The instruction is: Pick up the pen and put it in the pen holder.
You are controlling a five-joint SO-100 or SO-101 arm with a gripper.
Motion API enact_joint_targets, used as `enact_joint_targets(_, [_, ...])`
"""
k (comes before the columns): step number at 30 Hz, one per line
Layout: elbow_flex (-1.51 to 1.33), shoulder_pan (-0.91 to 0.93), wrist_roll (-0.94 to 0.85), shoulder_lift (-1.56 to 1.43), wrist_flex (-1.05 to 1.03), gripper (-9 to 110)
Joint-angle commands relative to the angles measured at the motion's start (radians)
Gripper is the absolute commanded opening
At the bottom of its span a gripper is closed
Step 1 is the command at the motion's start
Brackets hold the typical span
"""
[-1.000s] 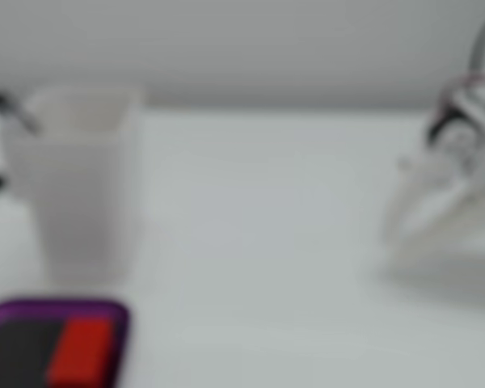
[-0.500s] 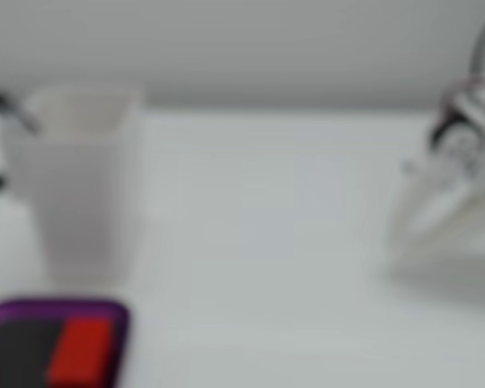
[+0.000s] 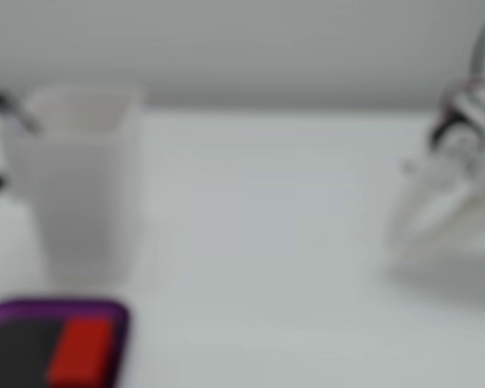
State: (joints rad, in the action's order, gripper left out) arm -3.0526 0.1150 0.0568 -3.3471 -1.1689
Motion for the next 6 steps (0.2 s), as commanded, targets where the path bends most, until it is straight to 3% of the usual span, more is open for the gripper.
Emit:
enact_joint_targets(1, [-0.008,-0.003,-0.008,-0.101,0.006,0])
enact_joint_targets(6, [-0.008,-0.003,-0.008,-0.101,0.006,0])
